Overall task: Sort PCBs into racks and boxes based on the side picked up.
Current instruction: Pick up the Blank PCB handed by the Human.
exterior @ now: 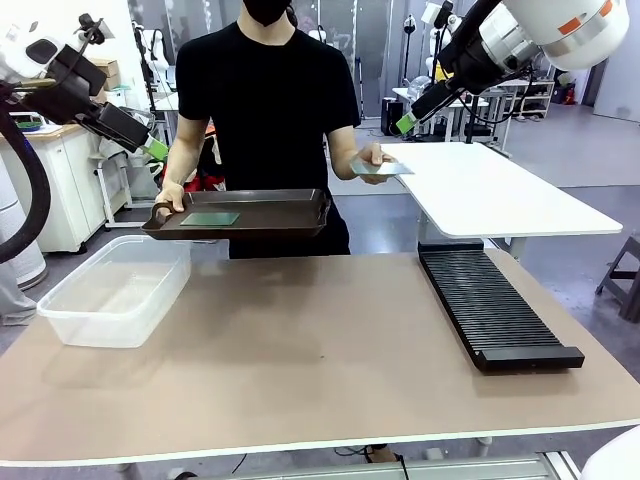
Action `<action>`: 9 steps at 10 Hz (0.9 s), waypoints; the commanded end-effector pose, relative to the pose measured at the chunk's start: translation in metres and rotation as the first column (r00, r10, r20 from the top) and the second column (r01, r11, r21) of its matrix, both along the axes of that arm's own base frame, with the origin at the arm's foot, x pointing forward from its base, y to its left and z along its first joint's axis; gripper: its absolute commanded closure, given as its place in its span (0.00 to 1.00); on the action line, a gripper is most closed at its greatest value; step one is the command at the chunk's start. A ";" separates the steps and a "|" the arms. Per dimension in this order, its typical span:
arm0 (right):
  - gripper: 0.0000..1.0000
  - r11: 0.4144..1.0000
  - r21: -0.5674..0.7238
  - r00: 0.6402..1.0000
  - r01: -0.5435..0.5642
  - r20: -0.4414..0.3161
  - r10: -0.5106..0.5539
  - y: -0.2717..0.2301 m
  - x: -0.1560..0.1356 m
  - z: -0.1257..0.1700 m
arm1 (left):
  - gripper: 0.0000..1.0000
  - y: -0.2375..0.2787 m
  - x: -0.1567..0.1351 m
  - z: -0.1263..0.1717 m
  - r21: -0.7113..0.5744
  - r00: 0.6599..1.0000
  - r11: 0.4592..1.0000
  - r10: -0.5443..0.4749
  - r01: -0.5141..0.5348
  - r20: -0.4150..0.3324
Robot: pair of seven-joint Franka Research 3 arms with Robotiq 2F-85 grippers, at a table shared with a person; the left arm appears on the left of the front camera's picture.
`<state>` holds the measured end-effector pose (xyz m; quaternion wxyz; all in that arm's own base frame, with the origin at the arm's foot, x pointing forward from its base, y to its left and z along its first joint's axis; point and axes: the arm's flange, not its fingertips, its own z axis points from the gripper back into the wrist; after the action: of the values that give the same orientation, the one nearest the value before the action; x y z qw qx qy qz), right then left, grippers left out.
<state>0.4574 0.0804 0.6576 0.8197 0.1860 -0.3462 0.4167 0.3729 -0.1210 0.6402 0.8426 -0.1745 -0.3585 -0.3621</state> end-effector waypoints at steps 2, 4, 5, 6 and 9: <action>0.00 1.000 0.004 1.000 -0.005 -0.003 0.005 -0.002 0.001 -0.001 | 0.00 0.002 -0.001 -0.001 -0.005 1.000 1.000 -0.007 0.007 -0.008; 0.00 1.000 0.004 1.000 -0.005 -0.003 0.005 -0.002 0.001 -0.001 | 0.00 0.002 -0.001 -0.001 -0.005 1.000 1.000 -0.007 0.007 -0.008; 0.00 1.000 0.004 1.000 -0.005 -0.003 0.005 -0.002 0.001 -0.001 | 0.00 0.002 -0.001 -0.001 -0.005 1.000 1.000 -0.007 0.007 -0.008; 0.00 1.000 0.000 1.000 0.000 0.000 0.000 0.000 0.000 0.000 | 0.00 0.002 -0.001 -0.001 -0.005 1.000 1.000 -0.007 0.007 -0.008; 0.00 0.978 0.081 0.961 0.190 -0.218 -0.168 -0.008 0.030 0.003 | 0.00 0.002 -0.001 -0.001 -0.005 1.000 1.000 -0.007 0.007 -0.008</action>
<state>0.4716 0.0741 0.6514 0.8560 0.2126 -0.3151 0.3505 0.3728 -0.1209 0.6405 0.8425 -0.1745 -0.3587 -0.3621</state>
